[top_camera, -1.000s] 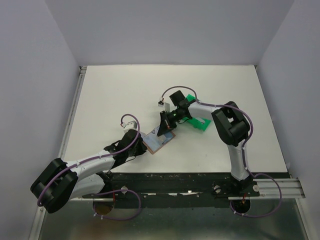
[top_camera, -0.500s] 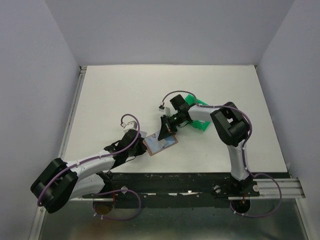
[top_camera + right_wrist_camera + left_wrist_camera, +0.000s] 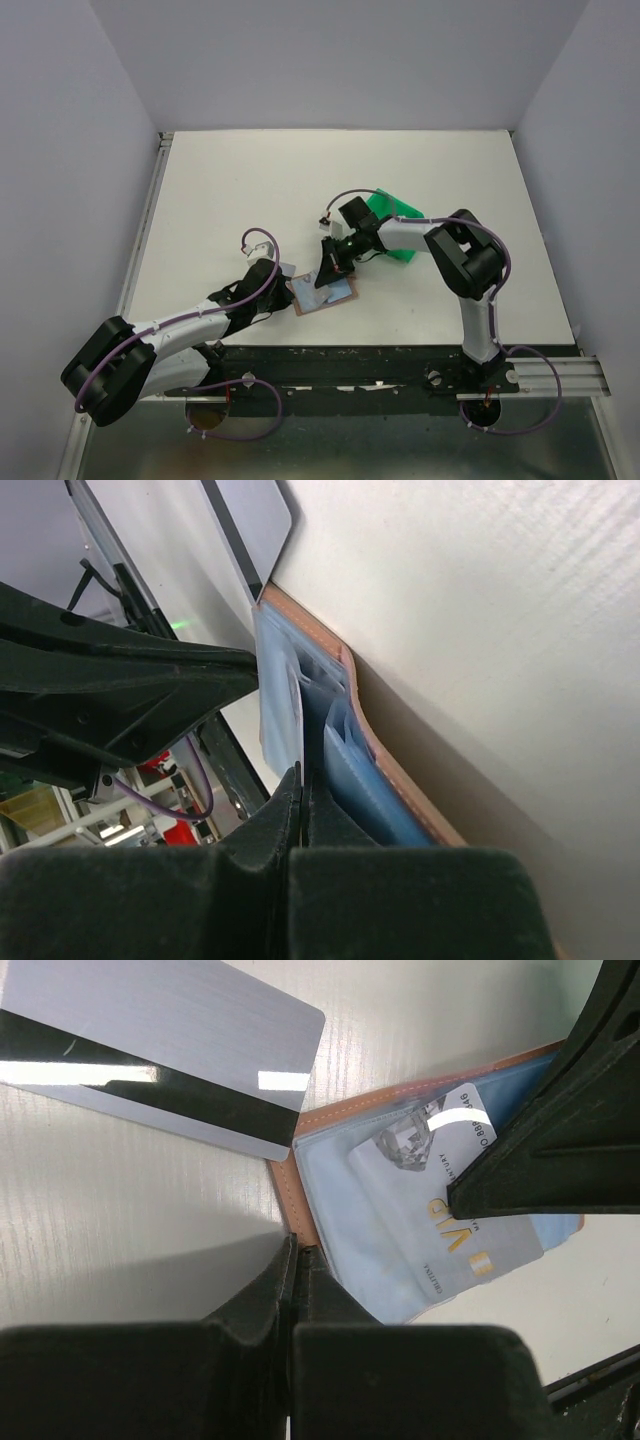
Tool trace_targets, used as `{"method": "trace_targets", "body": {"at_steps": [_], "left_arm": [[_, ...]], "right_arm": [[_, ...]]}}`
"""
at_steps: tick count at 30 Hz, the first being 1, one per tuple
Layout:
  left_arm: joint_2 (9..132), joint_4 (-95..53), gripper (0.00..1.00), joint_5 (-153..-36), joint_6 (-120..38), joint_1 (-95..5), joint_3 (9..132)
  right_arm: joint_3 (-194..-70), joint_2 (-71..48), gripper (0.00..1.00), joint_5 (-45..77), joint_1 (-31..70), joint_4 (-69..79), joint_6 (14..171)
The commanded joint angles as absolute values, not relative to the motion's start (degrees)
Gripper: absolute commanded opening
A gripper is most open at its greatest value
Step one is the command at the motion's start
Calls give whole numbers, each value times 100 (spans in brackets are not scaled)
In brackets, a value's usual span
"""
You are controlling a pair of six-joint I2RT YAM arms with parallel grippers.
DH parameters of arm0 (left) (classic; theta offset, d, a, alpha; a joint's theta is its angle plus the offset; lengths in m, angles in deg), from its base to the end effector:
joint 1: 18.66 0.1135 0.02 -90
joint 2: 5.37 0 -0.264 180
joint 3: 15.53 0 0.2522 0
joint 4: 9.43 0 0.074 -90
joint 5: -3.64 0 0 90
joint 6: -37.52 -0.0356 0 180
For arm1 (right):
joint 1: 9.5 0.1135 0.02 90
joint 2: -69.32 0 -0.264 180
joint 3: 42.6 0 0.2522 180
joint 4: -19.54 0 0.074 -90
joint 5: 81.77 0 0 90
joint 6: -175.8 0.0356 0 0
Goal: Put the credit cards into the card holder
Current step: Insert the credit card into the card holder.
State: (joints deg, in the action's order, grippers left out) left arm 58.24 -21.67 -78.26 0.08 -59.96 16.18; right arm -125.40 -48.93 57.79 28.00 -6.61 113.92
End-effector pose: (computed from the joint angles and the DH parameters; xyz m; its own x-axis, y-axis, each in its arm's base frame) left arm 0.1499 -0.1250 0.1406 -0.7766 -0.3641 -0.5142 -0.0644 0.8577 -0.5101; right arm 0.2981 0.2629 0.1144 -0.9370 -0.3336 -0.1039 -0.2726 0.5119 0.8146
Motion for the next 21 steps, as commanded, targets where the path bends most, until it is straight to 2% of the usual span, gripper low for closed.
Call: {"method": "trace_targets", "body": {"at_steps": [1, 11, 21], "left_arm": [[5905, -2565, 0, -7942, -71, -5970, 1422], [5852, -2574, 0, -7941, -80, -5970, 1378], [5861, -2538, 0, -7968, -80, -5970, 1352]], "right_arm": [[-12439, -4731, 0, 5551, 3102, -504, 11743], [-12342, -4731, 0, 5481, 3409, 147, 12367], [-12035, -4476, 0, 4813, 3550, 437, 12746]]}}
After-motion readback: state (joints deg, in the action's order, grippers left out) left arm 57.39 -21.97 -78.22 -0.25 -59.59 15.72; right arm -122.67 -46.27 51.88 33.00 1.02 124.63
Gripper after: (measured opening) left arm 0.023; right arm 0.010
